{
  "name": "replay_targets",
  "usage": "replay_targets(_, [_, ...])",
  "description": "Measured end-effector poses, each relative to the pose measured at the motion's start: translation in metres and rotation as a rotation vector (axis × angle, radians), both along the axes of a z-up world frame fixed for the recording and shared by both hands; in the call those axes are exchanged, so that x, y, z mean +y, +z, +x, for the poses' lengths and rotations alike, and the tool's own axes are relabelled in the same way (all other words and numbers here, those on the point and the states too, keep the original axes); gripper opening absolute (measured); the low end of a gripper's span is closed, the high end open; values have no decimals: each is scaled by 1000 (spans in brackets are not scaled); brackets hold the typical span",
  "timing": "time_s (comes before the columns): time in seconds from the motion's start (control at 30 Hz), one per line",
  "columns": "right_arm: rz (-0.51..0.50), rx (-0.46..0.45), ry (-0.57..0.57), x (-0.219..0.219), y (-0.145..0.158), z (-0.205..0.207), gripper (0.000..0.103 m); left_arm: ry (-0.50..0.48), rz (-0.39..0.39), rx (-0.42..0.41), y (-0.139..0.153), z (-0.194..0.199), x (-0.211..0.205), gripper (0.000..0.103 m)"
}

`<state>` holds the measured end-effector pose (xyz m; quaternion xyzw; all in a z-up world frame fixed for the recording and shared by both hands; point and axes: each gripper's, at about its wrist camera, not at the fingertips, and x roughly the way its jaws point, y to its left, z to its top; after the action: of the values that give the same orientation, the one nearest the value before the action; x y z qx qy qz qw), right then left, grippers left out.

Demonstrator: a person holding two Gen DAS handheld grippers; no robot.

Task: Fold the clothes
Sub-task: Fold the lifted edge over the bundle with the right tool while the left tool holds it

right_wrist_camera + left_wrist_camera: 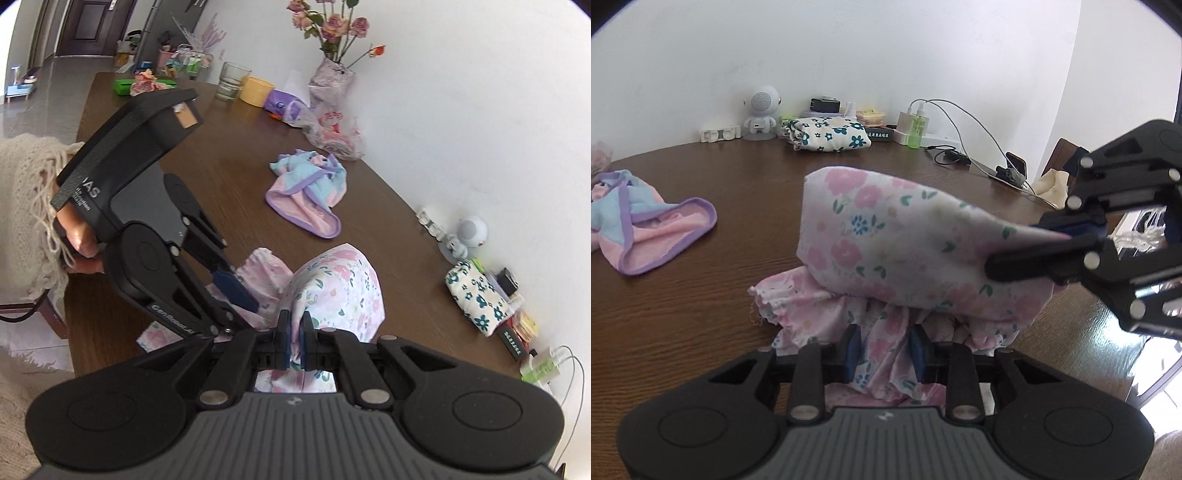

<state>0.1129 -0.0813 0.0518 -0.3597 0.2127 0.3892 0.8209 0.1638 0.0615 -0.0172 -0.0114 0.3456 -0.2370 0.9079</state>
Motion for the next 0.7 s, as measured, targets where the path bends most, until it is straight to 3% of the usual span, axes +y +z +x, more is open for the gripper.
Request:
replay_targets(0.33, [-77, 52, 139, 19, -27, -27, 4, 99, 80, -21, 17, -44, 36, 27])
replay_targets(0.43, [-100, 81, 173, 26, -37, -33, 4, 130, 20, -78, 33, -52, 46, 28])
replay_targets(0.53, [-91, 118, 165, 32, -44, -33, 5, 99, -55, -165, 56, -58, 47, 28])
replay_targets(0.6, [-71, 142, 150, 34, -47, -32, 5, 63, -56, -188, 64, -53, 38, 28])
replay_targets(0.7, [-34, 174, 129, 35, -48, -29, 7, 49, 8, -161, 56, -30, 24, 27])
